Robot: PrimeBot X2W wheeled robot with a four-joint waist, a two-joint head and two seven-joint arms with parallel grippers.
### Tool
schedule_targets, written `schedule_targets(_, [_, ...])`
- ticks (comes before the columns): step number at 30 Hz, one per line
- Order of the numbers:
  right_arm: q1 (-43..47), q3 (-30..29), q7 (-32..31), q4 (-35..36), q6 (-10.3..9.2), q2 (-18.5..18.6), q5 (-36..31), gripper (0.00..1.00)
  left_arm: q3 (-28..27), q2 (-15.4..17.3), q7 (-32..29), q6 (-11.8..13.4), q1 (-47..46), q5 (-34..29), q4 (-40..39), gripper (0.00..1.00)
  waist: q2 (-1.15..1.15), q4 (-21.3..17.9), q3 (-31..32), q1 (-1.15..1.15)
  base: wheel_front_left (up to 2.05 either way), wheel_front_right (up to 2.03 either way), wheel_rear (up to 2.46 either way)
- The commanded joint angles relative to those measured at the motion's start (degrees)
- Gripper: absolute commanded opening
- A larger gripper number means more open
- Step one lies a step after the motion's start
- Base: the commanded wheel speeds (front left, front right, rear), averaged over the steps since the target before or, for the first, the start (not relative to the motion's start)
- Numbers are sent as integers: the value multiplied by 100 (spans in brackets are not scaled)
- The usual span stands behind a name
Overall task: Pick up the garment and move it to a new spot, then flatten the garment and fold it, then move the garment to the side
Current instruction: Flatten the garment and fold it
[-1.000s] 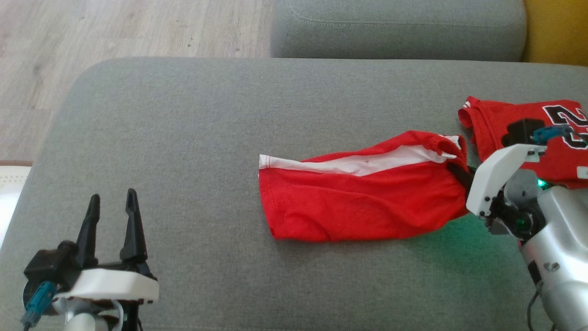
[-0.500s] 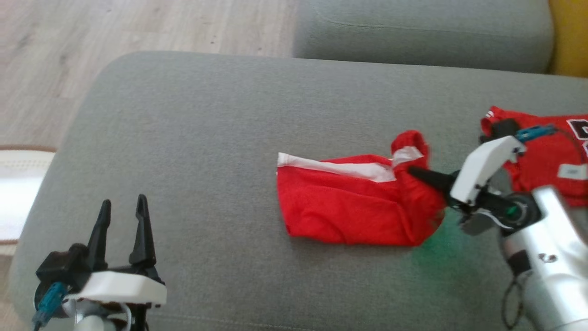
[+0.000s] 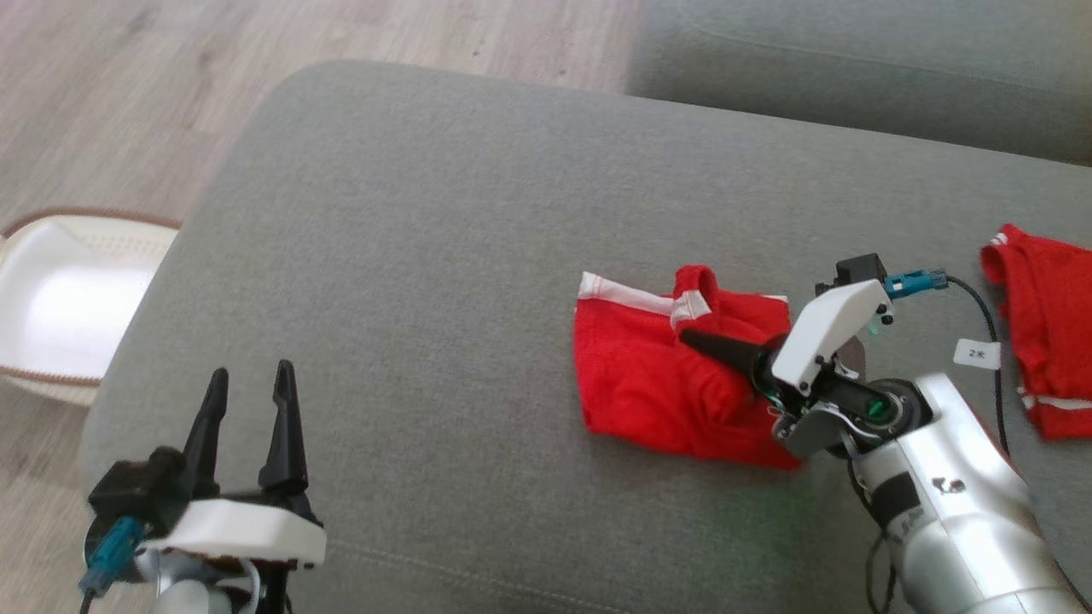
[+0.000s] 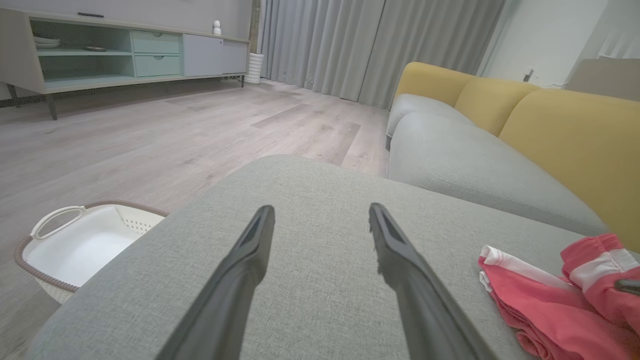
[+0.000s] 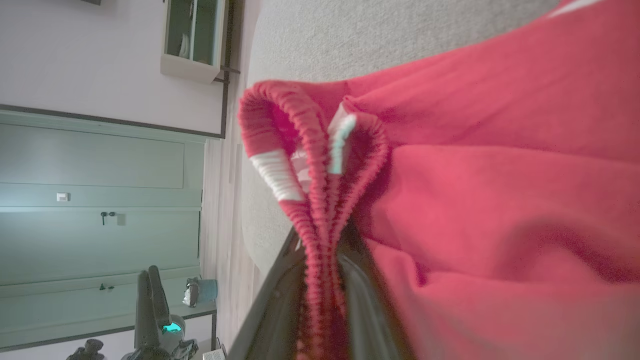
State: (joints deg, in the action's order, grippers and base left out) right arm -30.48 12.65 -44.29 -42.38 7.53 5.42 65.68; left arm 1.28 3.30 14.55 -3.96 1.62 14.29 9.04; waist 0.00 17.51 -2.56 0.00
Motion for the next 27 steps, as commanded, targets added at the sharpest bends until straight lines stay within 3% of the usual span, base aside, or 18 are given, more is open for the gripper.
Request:
schedule_targets(1, [-400,104,99,116,-4,-127,81,0,-127,-3,45,-6,-354,7,-173,100,0,107,-64,0,0,0,0])
schedule_targets(10, [-649,362,410,-297,-4,-226,282,0,-119,-27,45,-36,-501,33,-102,100,0,286,-233,0,0,0,0])
schedule_targets(11, [-671,383,453,-332,-4,-231,314,32,-123,-29,45,-32,-511,34,-100,100,0,286,-242,0,0,0,0])
schedule_targets(12, [-688,407,471,-364,-4,-236,367,79,-124,-30,45,-28,-518,33,-94,100,0,285,-247,0,0,0,0])
schedule_targets(13, [-698,450,468,-382,-4,-241,418,100,-123,-32,45,-27,-524,31,-87,100,0,283,-248,0,0,0,0])
schedule_targets(21, [-685,757,584,-151,-4,-252,1032,100,-168,-36,45,-17,-526,7,-78,100,0,151,-172,0,0,0,0])
schedule_targets(27, [-593,902,1212,737,-4,-207,1146,100,-270,-35,45,-38,-479,-48,-131,100,0,-171,-16,0,0,0,0])
